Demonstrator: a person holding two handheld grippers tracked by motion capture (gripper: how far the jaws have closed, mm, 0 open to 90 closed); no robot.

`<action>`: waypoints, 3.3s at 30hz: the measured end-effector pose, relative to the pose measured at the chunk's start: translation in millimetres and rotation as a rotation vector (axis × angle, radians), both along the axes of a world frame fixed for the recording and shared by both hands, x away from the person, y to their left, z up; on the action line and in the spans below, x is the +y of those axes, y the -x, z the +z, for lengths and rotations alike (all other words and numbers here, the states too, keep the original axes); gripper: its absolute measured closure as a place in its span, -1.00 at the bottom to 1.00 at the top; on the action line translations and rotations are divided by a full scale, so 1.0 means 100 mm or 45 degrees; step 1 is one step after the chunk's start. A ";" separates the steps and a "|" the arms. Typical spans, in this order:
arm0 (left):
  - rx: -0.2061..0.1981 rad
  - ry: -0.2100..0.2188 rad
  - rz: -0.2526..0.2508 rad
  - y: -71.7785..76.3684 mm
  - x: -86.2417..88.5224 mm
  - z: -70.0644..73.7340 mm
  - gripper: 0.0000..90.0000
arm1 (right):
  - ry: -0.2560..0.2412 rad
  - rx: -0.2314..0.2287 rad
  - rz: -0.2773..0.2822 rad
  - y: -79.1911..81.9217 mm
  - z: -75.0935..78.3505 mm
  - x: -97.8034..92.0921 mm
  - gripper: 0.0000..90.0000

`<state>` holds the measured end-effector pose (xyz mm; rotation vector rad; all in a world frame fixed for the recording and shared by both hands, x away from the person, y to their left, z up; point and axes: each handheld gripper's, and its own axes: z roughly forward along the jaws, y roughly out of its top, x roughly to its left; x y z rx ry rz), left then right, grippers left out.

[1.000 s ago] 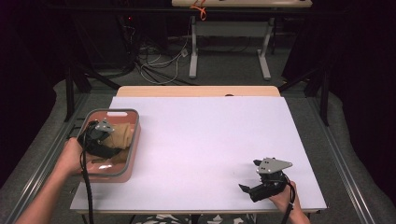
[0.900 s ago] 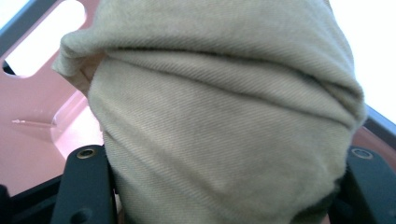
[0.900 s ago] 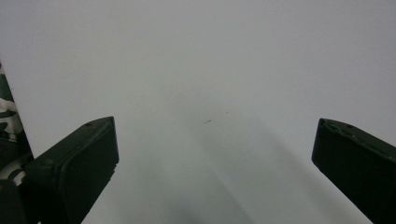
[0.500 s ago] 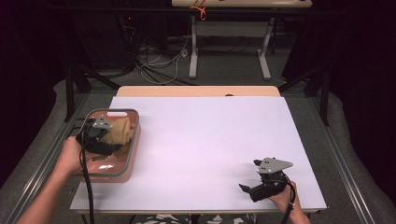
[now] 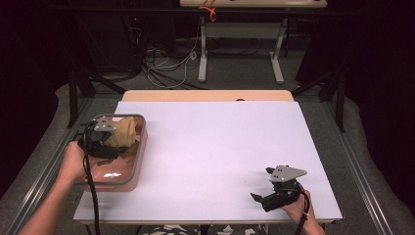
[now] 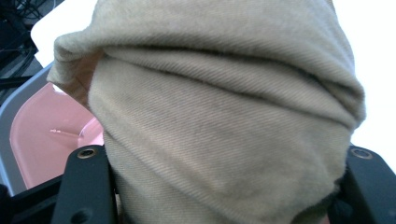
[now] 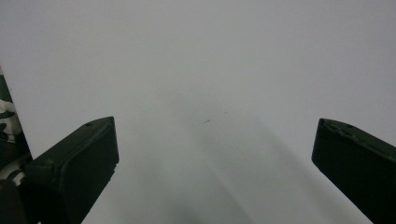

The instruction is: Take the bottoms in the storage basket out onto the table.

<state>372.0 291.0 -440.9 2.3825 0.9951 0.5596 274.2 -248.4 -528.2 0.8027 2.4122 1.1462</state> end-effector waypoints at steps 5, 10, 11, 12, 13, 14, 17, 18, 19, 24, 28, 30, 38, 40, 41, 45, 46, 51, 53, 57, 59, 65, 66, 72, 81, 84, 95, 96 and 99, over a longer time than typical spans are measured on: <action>-0.020 0.007 0.002 0.00 -0.01 0.04 -0.24 | 0.000 0.000 0.001 0.00 0.00 0.00 -1.00; -0.043 0.004 0.008 -0.01 -0.01 0.07 -0.24 | 0.001 0.005 0.002 0.00 0.00 0.00 -1.00; -0.038 0.012 0.013 -0.01 -0.01 0.07 -0.24 | -0.006 0.006 -0.004 0.00 0.00 0.00 -1.00; -0.050 0.008 0.016 -0.01 -0.01 0.08 -0.24 | -0.003 0.003 -0.005 0.00 0.00 0.00 -1.00; -0.048 0.020 0.025 -0.01 -0.01 0.08 -0.24 | 0.001 0.002 -0.007 0.00 0.00 0.00 -1.00; -0.051 0.025 0.024 -0.01 -0.01 0.09 -0.24 | -0.002 0.006 -0.009 0.00 0.00 0.00 -1.00; -0.061 0.019 0.012 -0.02 -0.01 0.13 -0.24 | -0.003 0.008 -0.007 0.00 0.00 0.00 -1.00; -0.051 0.022 0.015 -0.02 -0.02 0.15 -0.24 | -0.004 0.008 -0.007 0.00 0.00 0.00 -1.00; -0.057 0.009 -0.002 -0.03 -0.02 0.16 -0.24 | -0.003 0.008 -0.007 0.00 0.00 0.00 -1.00; -0.051 0.001 -0.018 -0.04 -0.07 0.22 -0.24 | -0.004 0.008 -0.005 0.00 0.00 0.00 -1.00; -0.043 -0.036 -0.045 -0.07 -0.09 0.29 -0.24 | -0.006 0.009 -0.005 0.00 0.00 0.00 -1.00; -0.041 -0.040 -0.046 -0.08 -0.11 0.32 -0.24 | -0.002 0.006 -0.002 0.00 0.00 0.00 -1.00; -0.051 -0.092 -0.104 -0.14 -0.20 0.46 -0.23 | -0.002 0.005 -0.004 0.00 0.00 0.00 -1.00; -0.052 -0.099 -0.118 -0.15 -0.24 0.49 -0.23 | -0.002 0.005 -0.004 0.00 0.00 0.00 -1.00; -0.049 -0.107 -0.127 -0.15 -0.26 0.50 -0.23 | -0.002 0.005 -0.004 0.00 0.00 0.00 -1.00; -0.048 -0.117 -0.152 -0.17 -0.35 0.53 -0.23 | -0.010 0.002 -0.003 -0.01 -0.01 0.00 -1.00; -0.049 -0.117 -0.158 -0.17 -0.37 0.53 -0.23 | -0.009 0.002 -0.004 0.00 -0.01 0.00 -1.00; -0.050 -0.130 -0.202 -0.18 -0.49 0.56 -0.23 | -0.007 0.010 0.001 -0.01 -0.01 0.00 -1.00; -0.048 -0.132 -0.221 -0.18 -0.55 0.57 -0.23 | -0.007 0.009 -0.001 -0.01 -0.01 0.00 -1.00; -0.045 -0.134 -0.258 -0.20 -0.67 0.57 -0.23 | -0.006 0.011 -0.001 -0.01 -0.02 0.00 -1.00; -0.041 -0.136 -0.279 -0.21 -0.74 0.56 -0.23 | -0.006 0.011 0.000 -0.01 -0.02 0.00 -1.00; -0.035 -0.142 -0.336 -0.24 -0.94 0.53 -0.23 | -0.007 0.012 -0.001 -0.01 -0.02 0.00 -1.00; -0.034 -0.146 -0.351 -0.24 -0.97 0.53 -0.23 | -0.006 0.011 -0.003 -0.01 -0.02 0.00 -1.00; -0.024 -0.145 -0.394 -0.25 -1.12 0.48 -0.23 | -0.006 0.010 -0.003 -0.01 -0.02 0.00 -1.00; 0.007 -0.134 -0.445 -0.26 -1.31 0.37 -0.23 | -0.002 0.012 -0.007 -0.01 -0.02 0.00 -1.00; 0.015 -0.132 -0.461 -0.27 -1.36 0.33 -0.23 | -0.002 0.014 -0.007 -0.01 -0.02 0.00 -1.00; 0.055 -0.111 -0.519 -0.26 -1.55 0.17 -0.23 | -0.003 0.018 -0.009 -0.01 -0.02 0.01 -1.00; 0.063 -0.107 -0.520 -0.26 -1.57 0.16 -0.23 | -0.002 0.019 -0.005 -0.02 -0.02 0.01 -1.00; 0.071 -0.099 -0.537 -0.25 -1.62 0.12 -0.23 | 0.001 0.019 -0.009 -0.01 -0.02 0.01 -1.00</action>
